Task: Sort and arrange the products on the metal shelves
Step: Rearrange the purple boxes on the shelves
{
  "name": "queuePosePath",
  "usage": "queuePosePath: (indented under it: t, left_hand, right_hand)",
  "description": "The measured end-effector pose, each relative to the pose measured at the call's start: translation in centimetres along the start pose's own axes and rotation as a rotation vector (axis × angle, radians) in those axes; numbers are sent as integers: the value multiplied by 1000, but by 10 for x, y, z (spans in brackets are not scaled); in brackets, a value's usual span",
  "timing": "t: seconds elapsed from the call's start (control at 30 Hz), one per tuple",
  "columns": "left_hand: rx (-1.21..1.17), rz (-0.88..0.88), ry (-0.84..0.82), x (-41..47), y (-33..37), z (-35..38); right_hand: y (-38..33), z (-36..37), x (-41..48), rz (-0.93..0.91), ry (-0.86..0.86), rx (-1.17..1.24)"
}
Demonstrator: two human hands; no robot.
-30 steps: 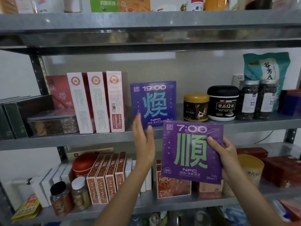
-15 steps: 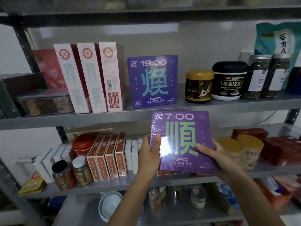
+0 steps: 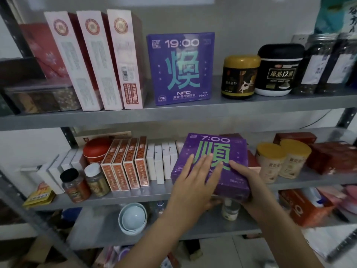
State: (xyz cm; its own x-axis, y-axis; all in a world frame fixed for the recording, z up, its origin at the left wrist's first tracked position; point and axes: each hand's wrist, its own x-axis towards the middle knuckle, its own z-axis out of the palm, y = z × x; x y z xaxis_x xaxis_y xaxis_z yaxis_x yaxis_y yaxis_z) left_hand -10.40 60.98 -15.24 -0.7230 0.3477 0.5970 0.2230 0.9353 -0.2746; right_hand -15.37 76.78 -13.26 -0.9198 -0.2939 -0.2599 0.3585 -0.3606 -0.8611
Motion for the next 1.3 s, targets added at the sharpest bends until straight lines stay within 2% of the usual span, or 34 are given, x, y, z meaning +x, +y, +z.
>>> queuePosePath:
  t: [0.13, 0.23, 0.33, 0.37, 0.43, 0.5, 0.57, 0.67, 0.73, 0.9, 0.97, 1.03, 1.1, 1.23, 1.3]
  left_hand:
    - [-47, -33, 104, 1, -7, 1]
    - [-142, -39, 145, -1, -15, 3]
    - [-271, -87, 176, -4, -17, 3]
    - [-301, -82, 189, -5, -17, 3]
    - [-376, -65, 224, -7, -16, 3]
    - [-511, -72, 268, -7, -12, 5]
    - [-667, -108, 301, -7, -7, 7]
    - [-829, -182, 285, -8, -3, 6]
    - [-896, -227, 245, -9, -2, 6]
    - [-1015, -351, 29, -5, -5, -8]
    - [-1062, -416, 21, -7, -4, -13]
    - [-1014, -406, 89, -10, -2, -19]
    - [-821, -370, 105, -9, 2, -20]
    - [-614, -401, -81, -1, 4, -12]
    - [-592, -423, -102, -1, 3, -5]
  right_hand:
    - [3, 5, -4, 36, -29, 8]
    - [-2, 3, -5, 40, -54, -151]
    - [3, -2, 10, -109, 207, -373]
    - [5, -4, 17, -216, 305, -364]
    - [7, -9, 31, -393, 433, -197]
    - [4, -15, 43, -479, 353, 51]
    - [0, -19, 51, -518, 142, 289]
    - [-7, -21, 57, -555, -74, 450]
    - [-12, -20, 59, -578, -82, 464]
    - [-17, -12, 56, -604, 118, 421]
    - [-17, -9, 50, -658, 178, 322]
    - [-15, -4, 45, -757, 241, 167]
    - [-14, 5, 39, -882, 286, 15]
    - [-11, 30, 30, -990, 280, -113]
    - [-9, 36, 27, -1014, 296, -170]
